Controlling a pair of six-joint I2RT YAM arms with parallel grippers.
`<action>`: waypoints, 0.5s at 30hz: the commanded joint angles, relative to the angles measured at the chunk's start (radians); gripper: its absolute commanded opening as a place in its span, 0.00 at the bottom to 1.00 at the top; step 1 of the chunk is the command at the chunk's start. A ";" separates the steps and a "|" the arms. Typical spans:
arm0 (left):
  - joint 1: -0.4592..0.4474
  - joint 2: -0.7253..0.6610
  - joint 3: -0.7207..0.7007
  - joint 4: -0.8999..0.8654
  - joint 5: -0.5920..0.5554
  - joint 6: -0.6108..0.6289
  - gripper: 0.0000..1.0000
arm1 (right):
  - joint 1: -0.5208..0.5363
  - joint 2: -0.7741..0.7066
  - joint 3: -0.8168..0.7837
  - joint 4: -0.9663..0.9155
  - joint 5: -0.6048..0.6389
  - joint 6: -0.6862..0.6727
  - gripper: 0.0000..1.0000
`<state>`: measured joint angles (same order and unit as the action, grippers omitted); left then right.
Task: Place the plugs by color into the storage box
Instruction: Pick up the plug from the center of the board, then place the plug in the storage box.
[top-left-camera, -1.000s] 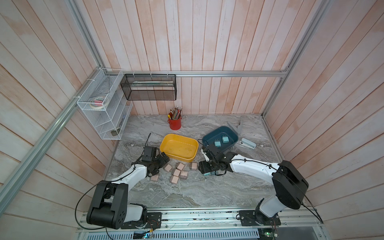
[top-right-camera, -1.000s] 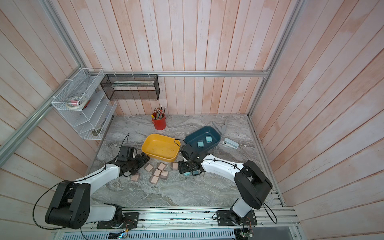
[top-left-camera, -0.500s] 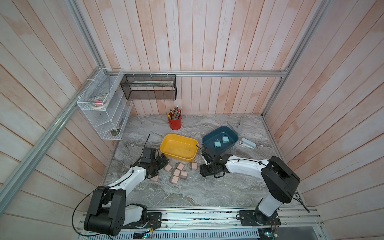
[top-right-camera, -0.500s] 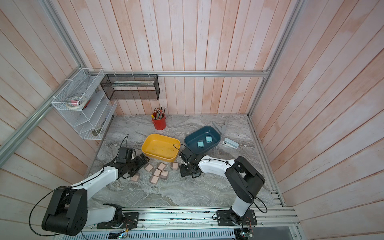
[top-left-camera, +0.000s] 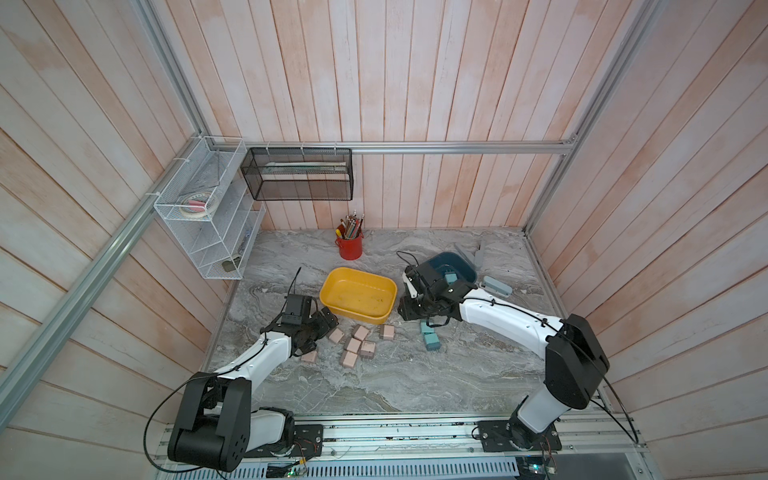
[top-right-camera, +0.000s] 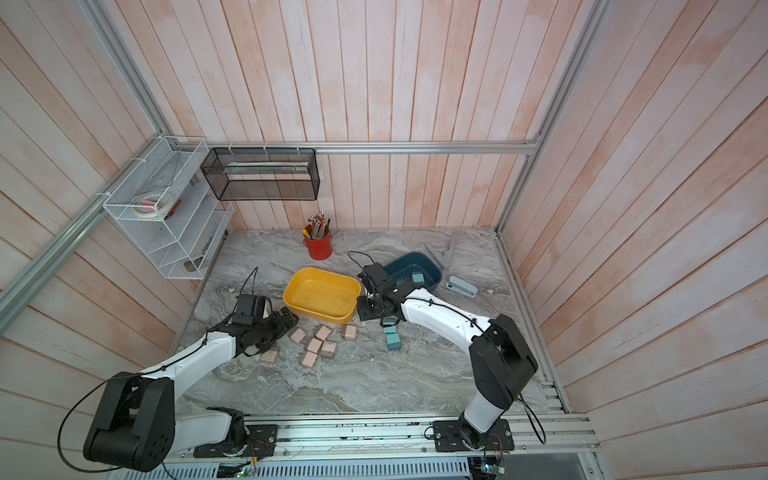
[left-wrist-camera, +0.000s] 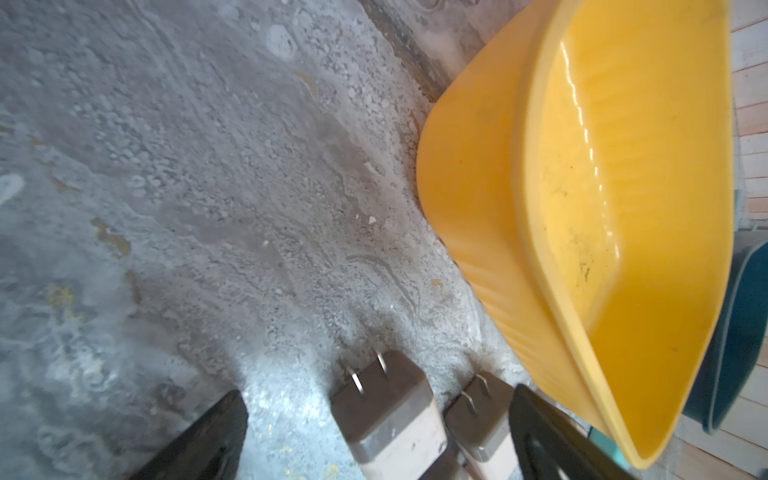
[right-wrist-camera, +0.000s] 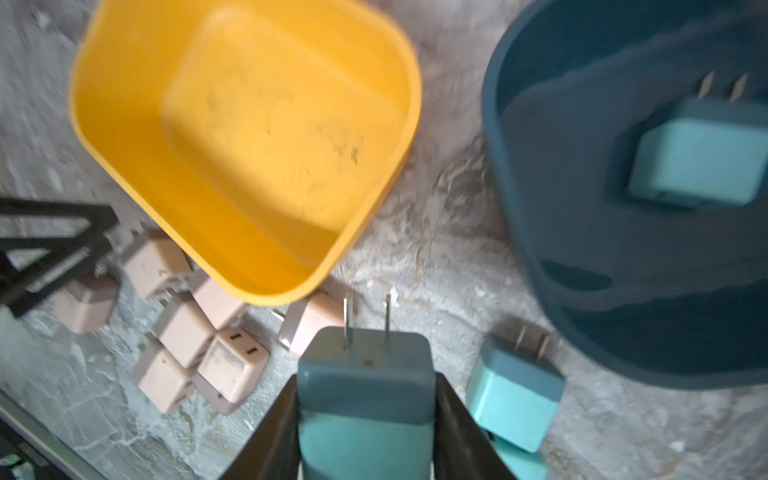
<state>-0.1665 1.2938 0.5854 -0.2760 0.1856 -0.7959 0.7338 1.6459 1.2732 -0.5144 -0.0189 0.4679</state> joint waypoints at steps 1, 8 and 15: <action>0.005 -0.007 0.031 -0.015 -0.005 0.012 1.00 | -0.098 -0.013 0.062 -0.076 0.025 -0.059 0.40; 0.008 -0.016 0.024 -0.008 -0.015 -0.002 1.00 | -0.293 0.130 0.173 -0.023 -0.070 -0.200 0.39; 0.009 -0.050 0.022 -0.046 -0.030 0.006 1.00 | -0.309 0.282 0.223 0.023 -0.142 -0.231 0.39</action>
<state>-0.1638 1.2732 0.5941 -0.2897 0.1757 -0.7971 0.4171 1.9060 1.4868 -0.5053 -0.1024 0.2695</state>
